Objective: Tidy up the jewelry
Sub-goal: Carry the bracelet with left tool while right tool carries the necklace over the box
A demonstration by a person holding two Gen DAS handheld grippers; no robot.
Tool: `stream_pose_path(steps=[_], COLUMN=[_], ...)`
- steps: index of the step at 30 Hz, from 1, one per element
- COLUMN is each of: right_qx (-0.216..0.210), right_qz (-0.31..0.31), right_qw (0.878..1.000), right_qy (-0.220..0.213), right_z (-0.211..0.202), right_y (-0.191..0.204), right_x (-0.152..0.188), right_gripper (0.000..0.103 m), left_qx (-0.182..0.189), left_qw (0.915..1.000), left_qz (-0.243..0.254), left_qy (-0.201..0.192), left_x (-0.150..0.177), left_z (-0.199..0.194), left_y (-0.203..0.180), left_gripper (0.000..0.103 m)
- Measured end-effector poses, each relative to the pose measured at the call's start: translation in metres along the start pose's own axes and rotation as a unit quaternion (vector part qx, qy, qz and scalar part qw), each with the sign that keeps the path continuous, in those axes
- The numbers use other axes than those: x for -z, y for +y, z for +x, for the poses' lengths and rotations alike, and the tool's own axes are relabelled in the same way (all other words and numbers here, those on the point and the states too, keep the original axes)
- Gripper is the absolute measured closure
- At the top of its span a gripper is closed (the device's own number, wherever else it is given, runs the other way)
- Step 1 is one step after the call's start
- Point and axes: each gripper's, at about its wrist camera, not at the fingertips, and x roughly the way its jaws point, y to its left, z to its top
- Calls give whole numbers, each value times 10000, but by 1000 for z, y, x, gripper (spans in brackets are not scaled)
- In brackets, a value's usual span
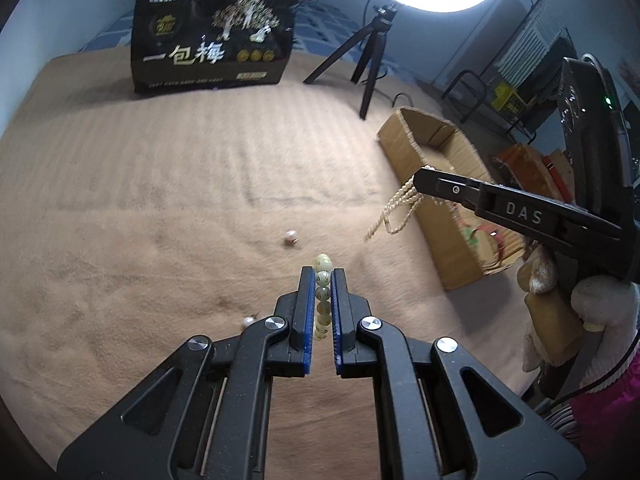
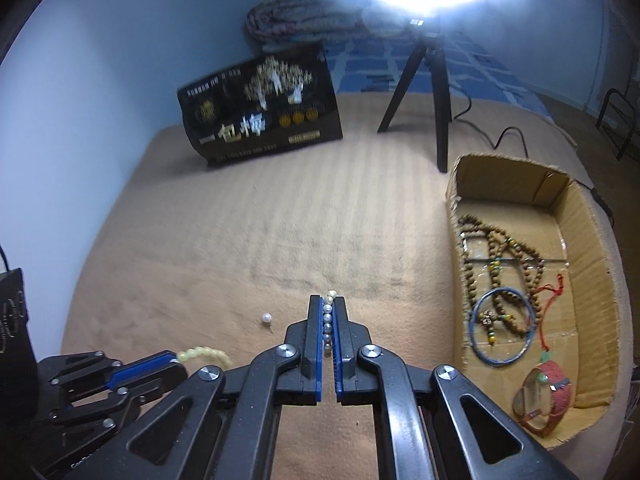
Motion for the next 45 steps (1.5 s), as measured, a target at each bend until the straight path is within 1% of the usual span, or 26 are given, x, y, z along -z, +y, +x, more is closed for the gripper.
stream_pose_path(steps=[5,11,15,23,34,39,45], right_qx=[-68,-12,107,351,654,803,920], right_qz=[77,161,224,453,780,881,928], right_qw=[9997,9986,9976,9953,9913,9898,9896], right_qy=[-231,-499,-645,-786,-834,-779,-595], right_z=[-26,-56,-72,-92,-102,-98,-86], right_y=[-10,-28,-43,-80,-127,-144,-158], right_x=[0,0,2,7,10,12,16], right_gripper=[102,102,102,102,102,102,102], left_qx=[179,388,495,706,1009,1025,1020], left_qw=[9997,9990,9985,9970,9939,9935,9936], left_qz=[23,72,99,187,428,490,480], left_qy=[-145,-217,-230,-251,-88,-45,61], left_x=[-10,-17,-22,-31,-36,-35,-36], left_z=[-8,-9,-7,5,34,46,66], left_y=[-17,-38,-51,-84,-136,-152,-161], left_gripper=[98,98,98,98,98,98,98])
